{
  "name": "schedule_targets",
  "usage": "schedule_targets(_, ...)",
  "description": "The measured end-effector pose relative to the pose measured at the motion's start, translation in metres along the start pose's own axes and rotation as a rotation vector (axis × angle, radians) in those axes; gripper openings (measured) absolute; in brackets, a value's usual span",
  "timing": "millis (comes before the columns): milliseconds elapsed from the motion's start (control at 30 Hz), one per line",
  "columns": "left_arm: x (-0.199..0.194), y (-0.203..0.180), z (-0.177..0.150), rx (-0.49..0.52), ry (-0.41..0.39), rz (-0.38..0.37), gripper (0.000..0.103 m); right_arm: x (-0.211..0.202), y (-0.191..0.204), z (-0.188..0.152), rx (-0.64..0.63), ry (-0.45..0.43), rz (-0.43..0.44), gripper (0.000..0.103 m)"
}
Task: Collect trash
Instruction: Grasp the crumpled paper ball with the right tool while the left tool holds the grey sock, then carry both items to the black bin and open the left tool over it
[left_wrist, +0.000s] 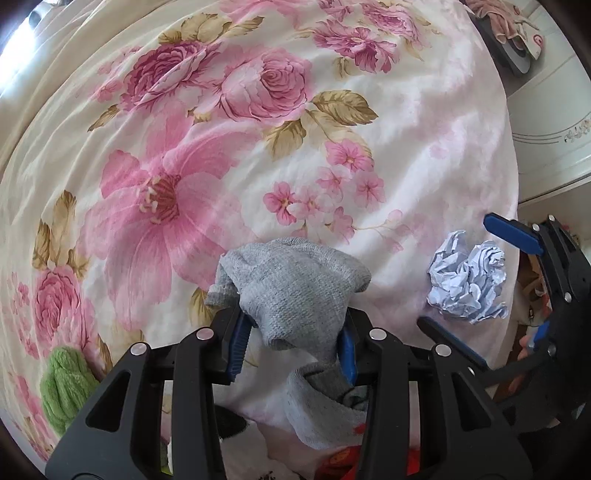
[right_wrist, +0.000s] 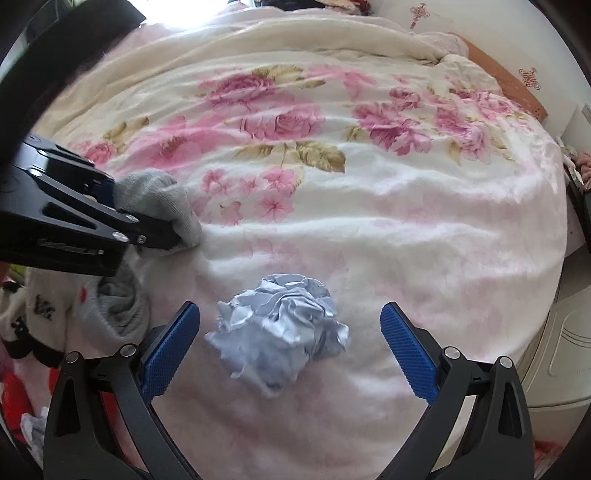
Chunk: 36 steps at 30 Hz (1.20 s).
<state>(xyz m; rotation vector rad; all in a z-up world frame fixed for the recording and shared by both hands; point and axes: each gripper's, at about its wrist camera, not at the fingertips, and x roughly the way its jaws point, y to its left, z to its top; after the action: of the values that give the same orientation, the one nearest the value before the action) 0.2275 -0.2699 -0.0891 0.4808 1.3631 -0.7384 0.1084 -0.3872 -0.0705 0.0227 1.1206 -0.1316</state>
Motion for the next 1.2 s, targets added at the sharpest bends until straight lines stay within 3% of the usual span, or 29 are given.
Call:
schedule_targets(33, 0.001, -0.002, 0.000, 0.009, -0.004, 0.011, 0.040, 0.002, 0.001, -0.001, -0.004, 0.004, 0.000, 0.080)
schedule_targets(67, 0.003, -0.007, 0.001, 0.014, -0.007, 0.022, 0.039, 0.004, 0.000, -0.001, -0.008, 0.018, 0.010, 0.058)
schedule_targets(100, 0.002, -0.010, 0.000, 0.023, -0.016, 0.041, 0.036, 0.007, -0.002, -0.002, 0.002, 0.039, 0.038, 0.052)
schedule_targets(300, -0.003, -0.041, -0.004, 0.053, -0.071, 0.113, 0.024, -0.013, -0.014, -0.004, 0.053, 0.006, 0.082, 0.052)
schedule_targets(433, -0.023, -0.060, -0.011, 0.084, -0.119, 0.144, 0.023, -0.027, -0.016, -0.007, 0.049, -0.013, 0.049, 0.052)
schedule_targets(767, -0.079, -0.095, -0.047, 0.138, -0.180, 0.144, 0.023, -0.056, -0.023, -0.029, 0.080, -0.030, 0.061, 0.053)
schedule_targets(1200, -0.087, -0.152, -0.055, 0.226, -0.186, 0.152, 0.023, -0.089, -0.045, -0.065, 0.125, -0.040, 0.057, 0.054)
